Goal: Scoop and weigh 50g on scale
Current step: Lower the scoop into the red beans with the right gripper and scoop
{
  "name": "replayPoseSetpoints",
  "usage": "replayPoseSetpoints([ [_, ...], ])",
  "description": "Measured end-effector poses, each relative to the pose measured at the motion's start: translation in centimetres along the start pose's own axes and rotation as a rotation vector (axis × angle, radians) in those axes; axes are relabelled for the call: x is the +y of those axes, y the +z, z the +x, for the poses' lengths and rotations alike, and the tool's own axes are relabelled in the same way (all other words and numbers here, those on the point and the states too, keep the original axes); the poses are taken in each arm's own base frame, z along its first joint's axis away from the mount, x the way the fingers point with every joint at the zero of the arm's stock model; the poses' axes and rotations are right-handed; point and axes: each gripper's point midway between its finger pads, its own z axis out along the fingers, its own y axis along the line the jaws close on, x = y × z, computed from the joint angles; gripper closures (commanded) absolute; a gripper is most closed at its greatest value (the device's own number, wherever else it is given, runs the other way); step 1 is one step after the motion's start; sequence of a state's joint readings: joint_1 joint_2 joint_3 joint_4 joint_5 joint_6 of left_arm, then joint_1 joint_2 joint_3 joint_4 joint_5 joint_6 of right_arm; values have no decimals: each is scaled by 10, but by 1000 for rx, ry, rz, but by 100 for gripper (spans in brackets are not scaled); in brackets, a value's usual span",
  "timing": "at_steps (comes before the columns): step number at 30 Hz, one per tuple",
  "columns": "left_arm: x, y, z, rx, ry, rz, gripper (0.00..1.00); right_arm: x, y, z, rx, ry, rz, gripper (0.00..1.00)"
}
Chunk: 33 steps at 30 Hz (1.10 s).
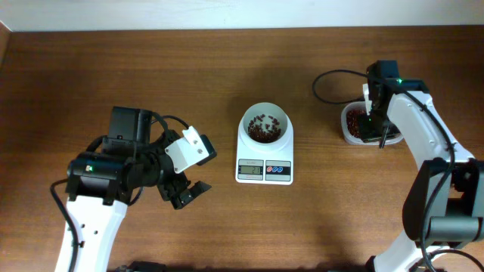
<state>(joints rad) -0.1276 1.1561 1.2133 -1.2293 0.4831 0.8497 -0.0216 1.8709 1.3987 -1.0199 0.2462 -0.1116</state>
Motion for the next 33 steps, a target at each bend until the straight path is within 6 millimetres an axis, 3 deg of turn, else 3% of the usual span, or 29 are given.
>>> replayPoseSetpoints([
  [11,0,0,0,0,0,0,1,21,-1,-5,-20,24,-135,96],
  [33,0,0,0,0,0,0,1,35,-6,-4,-17,46,-246,96],
])
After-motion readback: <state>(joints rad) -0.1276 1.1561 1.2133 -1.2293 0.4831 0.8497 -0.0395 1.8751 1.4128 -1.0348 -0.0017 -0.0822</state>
